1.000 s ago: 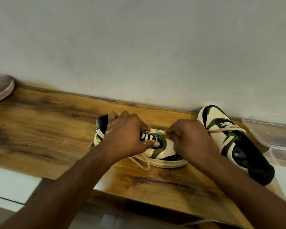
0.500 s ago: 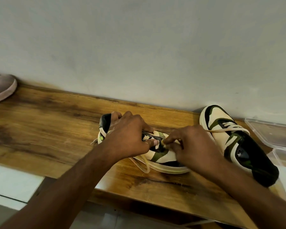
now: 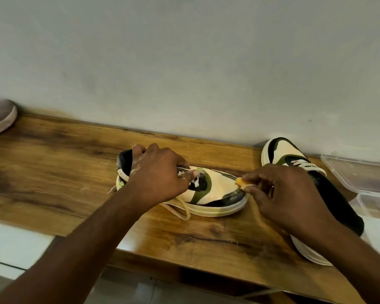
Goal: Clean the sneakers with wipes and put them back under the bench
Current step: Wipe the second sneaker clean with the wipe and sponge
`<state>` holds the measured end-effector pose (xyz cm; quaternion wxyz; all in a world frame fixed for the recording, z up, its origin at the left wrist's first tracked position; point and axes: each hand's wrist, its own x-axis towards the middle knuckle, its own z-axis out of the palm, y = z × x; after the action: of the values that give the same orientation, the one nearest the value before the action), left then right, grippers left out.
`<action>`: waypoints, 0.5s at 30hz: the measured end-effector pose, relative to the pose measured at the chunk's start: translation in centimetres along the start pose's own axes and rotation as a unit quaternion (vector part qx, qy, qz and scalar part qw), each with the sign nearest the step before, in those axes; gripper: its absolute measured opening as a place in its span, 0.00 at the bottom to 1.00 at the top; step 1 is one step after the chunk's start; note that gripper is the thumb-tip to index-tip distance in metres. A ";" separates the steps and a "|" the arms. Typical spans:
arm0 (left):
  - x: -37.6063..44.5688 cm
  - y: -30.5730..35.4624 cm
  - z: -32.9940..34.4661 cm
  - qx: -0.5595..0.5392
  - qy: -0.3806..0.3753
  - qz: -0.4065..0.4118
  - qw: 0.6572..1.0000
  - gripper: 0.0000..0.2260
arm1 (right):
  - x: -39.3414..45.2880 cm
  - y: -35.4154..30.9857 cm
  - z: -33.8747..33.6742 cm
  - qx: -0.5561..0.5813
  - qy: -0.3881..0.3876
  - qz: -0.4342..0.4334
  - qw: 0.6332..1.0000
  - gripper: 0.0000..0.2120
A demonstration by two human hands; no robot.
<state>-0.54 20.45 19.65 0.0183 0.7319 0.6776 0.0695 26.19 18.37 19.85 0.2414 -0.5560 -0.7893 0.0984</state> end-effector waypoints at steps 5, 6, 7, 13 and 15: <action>-0.6 1.6 -0.7 0.083 -0.031 0.030 0.996 0.52 | -0.7 -0.1 1.8 0.070 0.045 0.044 0.996 0.14; -0.7 1.8 -0.7 0.097 -0.039 0.039 0.994 0.53 | -0.8 0.0 1.9 0.081 0.050 0.052 0.994 0.14; -0.7 1.8 -0.6 0.107 -0.045 0.046 0.992 0.54 | -0.9 0.1 2.0 0.095 0.054 0.062 0.992 0.13; 0.1 1.8 0.0 0.117 -0.038 0.057 0.991 0.49 | -2.2 -1.1 3.2 0.063 0.054 0.025 0.996 0.07; 0.2 1.6 0.2 0.114 -0.036 0.057 0.991 0.48 | -3.3 -2.2 4.4 0.048 0.020 -0.013 0.999 0.07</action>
<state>1.08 20.51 19.66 -0.0453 0.7684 0.6374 -0.0338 23.09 15.02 16.12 0.2847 -0.5350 -0.7860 0.1222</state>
